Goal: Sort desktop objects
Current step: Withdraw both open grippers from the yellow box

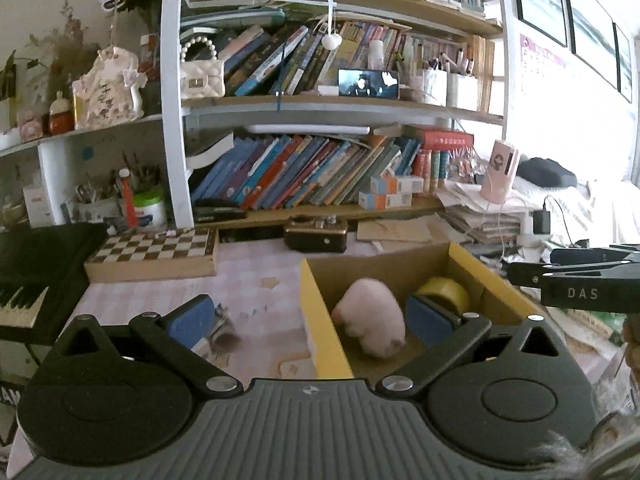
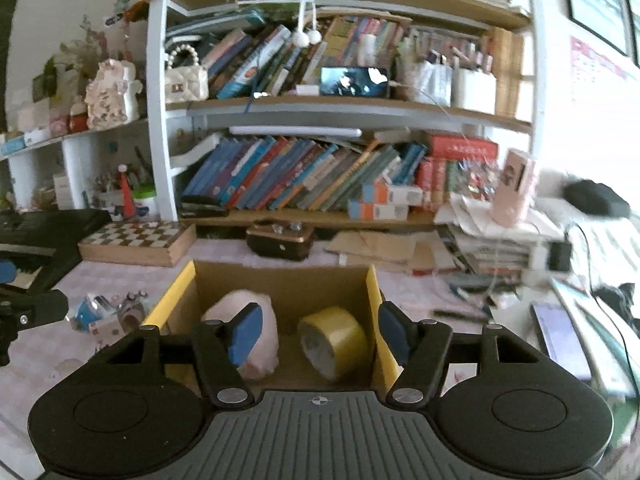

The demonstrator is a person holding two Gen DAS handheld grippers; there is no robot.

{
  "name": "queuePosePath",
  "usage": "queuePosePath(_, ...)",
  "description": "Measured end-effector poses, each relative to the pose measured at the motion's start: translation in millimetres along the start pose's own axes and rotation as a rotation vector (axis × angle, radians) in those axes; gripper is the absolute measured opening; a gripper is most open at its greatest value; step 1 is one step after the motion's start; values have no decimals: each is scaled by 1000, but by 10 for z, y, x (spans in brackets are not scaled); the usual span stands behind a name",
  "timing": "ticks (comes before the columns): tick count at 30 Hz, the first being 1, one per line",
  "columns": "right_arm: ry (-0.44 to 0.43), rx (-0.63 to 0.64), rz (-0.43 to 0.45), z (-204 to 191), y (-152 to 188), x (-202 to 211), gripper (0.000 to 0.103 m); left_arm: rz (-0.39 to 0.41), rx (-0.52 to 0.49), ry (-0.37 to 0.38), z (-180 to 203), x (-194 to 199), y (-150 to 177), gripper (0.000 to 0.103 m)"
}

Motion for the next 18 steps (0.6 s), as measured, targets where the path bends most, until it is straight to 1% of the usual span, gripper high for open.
queuePosePath(5, 32, -19, -43, -200, 259, 151, 65, -29, -4, 23, -143, 145, 223, 103)
queuePosePath(9, 53, -41, -67, -369, 427, 260, 65, -50, 1, 22, -282, 244, 383, 103)
queuePosePath(14, 77, -61, -86, -574, 606, 382, 66, -75, 32, 15, -465, 349, 581, 103)
queuePosePath(18, 97, -80, -101, -722, 777, 467, 66, -91, 25, 16, -542, 439, 724, 103)
Point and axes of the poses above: each gripper's, at about its wrist camera, not at the fingertips, and x roughly against the way its jaws point, z to its right, y to its underside, the point moved 10 cm from there along -x, roughly the way its jaws point, and after that the axes turned 3 degrees about -z, right-handed, at the moved point
